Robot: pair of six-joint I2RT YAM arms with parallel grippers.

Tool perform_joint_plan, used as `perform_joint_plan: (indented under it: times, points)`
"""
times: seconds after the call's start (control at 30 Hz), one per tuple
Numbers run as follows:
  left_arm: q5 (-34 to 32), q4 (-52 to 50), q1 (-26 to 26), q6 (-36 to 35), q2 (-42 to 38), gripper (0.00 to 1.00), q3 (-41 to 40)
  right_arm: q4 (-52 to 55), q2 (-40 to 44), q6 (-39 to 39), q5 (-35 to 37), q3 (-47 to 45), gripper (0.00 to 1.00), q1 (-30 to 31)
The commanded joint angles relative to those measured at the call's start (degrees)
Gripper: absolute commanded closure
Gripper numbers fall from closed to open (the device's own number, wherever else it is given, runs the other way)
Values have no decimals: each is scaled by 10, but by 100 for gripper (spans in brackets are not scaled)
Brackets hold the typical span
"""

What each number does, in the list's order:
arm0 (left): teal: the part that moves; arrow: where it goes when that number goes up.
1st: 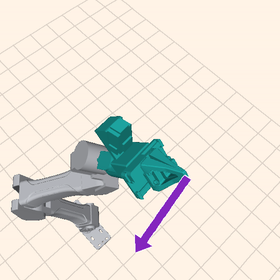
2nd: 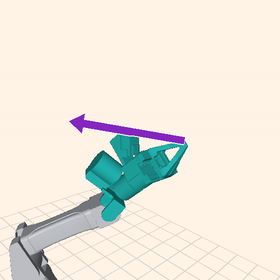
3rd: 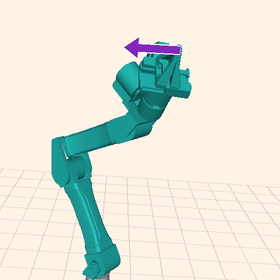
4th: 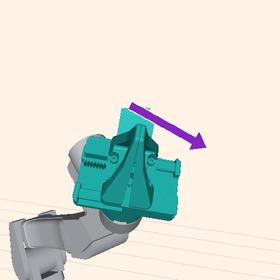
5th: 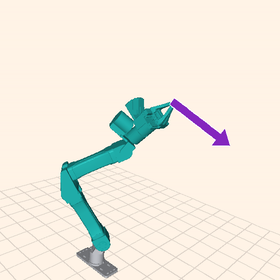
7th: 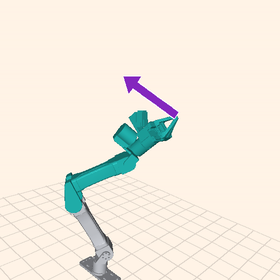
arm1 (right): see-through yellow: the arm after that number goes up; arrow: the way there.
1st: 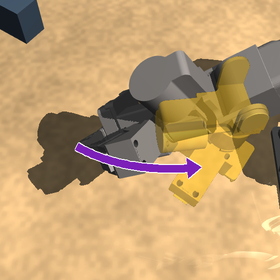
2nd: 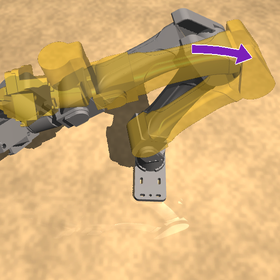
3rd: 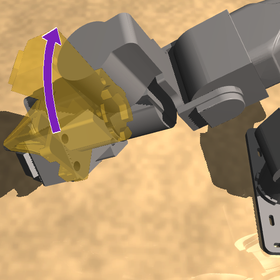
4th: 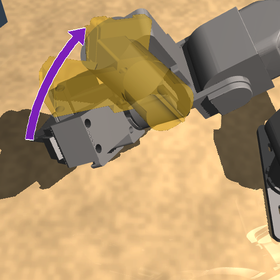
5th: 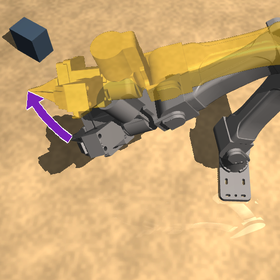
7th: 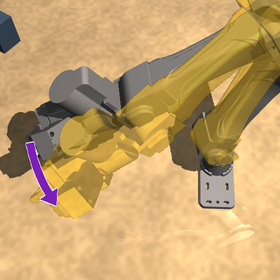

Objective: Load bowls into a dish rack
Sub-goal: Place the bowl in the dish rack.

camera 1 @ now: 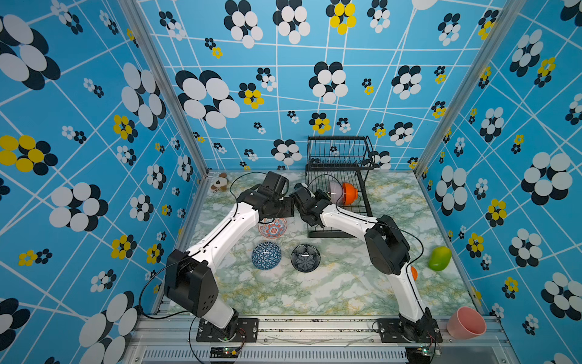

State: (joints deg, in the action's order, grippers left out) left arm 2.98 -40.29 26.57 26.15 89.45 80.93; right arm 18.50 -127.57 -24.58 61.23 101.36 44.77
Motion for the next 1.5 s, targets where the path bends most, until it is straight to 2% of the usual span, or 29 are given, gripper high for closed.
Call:
perform_joint_plan:
  times: [0.0, 0.7, 1.47]
  points:
    - [-7, -1, -5, -1, 0, 37, -5, -26, -8, -11, 33, 22, 100, 4]
    - [-6, 1, -6, 0, -3, 37, -6, -73, -54, -59, 88, 66, 100, 3]
    - [-6, 1, -7, 1, -3, 37, -8, -190, -98, -165, 138, 68, 100, -6]
